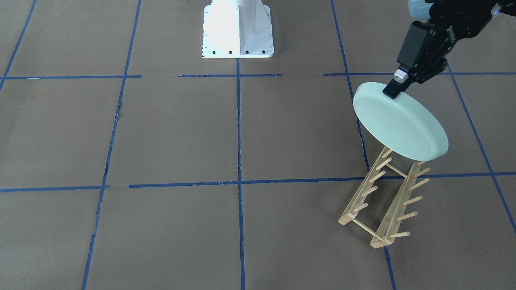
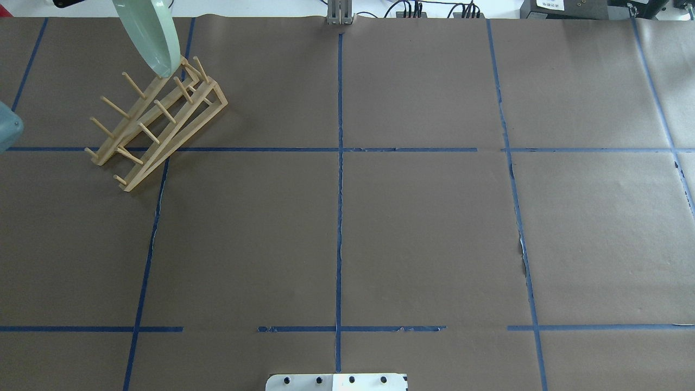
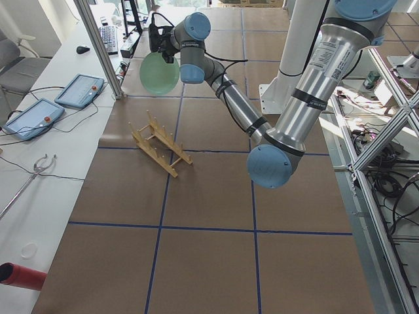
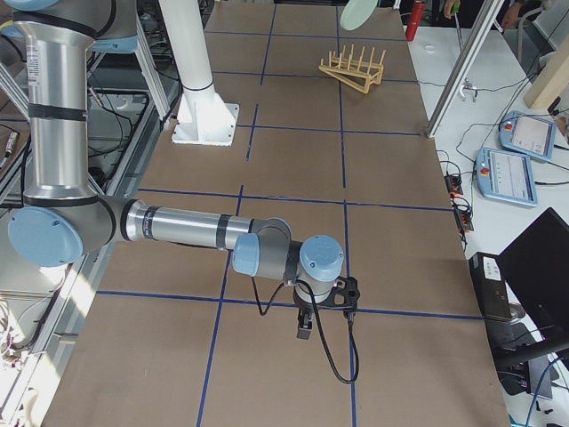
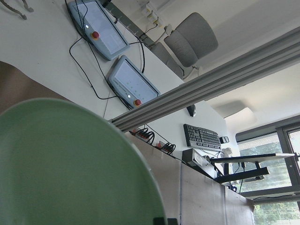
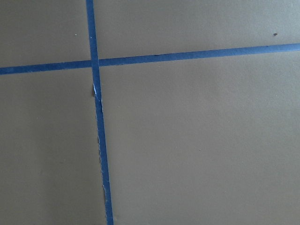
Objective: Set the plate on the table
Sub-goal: 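Carry the plate toward the robot and lower it flat onto the table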
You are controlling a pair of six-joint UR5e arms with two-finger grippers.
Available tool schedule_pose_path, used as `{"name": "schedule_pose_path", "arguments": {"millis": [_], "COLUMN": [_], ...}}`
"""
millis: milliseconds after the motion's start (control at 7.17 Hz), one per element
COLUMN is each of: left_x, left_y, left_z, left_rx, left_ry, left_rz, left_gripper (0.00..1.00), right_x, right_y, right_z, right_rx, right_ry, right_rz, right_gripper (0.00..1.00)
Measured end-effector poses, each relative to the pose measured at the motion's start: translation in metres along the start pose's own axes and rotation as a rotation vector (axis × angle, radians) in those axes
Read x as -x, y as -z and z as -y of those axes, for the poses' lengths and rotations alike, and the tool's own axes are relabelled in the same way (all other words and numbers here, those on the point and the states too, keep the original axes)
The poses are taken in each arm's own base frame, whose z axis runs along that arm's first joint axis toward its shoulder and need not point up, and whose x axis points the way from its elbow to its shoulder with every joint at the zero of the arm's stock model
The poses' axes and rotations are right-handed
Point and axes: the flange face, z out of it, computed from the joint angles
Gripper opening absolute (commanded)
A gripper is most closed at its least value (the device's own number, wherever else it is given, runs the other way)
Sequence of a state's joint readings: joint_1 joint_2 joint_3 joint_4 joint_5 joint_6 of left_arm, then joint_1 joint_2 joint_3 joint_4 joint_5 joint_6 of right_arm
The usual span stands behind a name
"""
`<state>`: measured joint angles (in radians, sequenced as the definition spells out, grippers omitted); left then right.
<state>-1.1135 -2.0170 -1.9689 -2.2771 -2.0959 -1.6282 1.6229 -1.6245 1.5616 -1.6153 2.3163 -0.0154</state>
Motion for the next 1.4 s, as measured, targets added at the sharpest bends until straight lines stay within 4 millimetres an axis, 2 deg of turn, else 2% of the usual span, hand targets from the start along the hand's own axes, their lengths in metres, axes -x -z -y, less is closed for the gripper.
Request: {"name": "schedule_pose_path", "arguments": {"millis": [419,698,977,1116,1395], "left_x": [-0.017,-0.028,-0.037,-0.034,-0.013], "left_y": [-0.030,-0.062,-0.102,-0.119,-0.146], "left_z": [-0.052,-0.100,-0.159,-0.188,-0.243], "left_rx": [0.042,0.050,0.070,0.092,0.159], "left_ry": [-0.086,-0.172,-0.283,-0.364,-0.597], "left_rz": [0.103,0.220,0.381,0.462,0.599], "left_gripper": [0.00,0.00,0.00,0.00,0.00], "right_x": [0.000,0.000,0.000,0.000,0.000], "right_y": [0.000,0.000,0.000,0.000,0.000], "right_z": [0.000,0.000,0.000,0.000,0.000], "right_rx": [0.000,0.000,0.000,0.000,0.000], "right_ry": [0.000,0.000,0.000,0.000,0.000], "right_rz": [0.000,0.000,0.000,0.000,0.000], "right_gripper": [1.00,1.00,1.00,1.00,1.00]}}
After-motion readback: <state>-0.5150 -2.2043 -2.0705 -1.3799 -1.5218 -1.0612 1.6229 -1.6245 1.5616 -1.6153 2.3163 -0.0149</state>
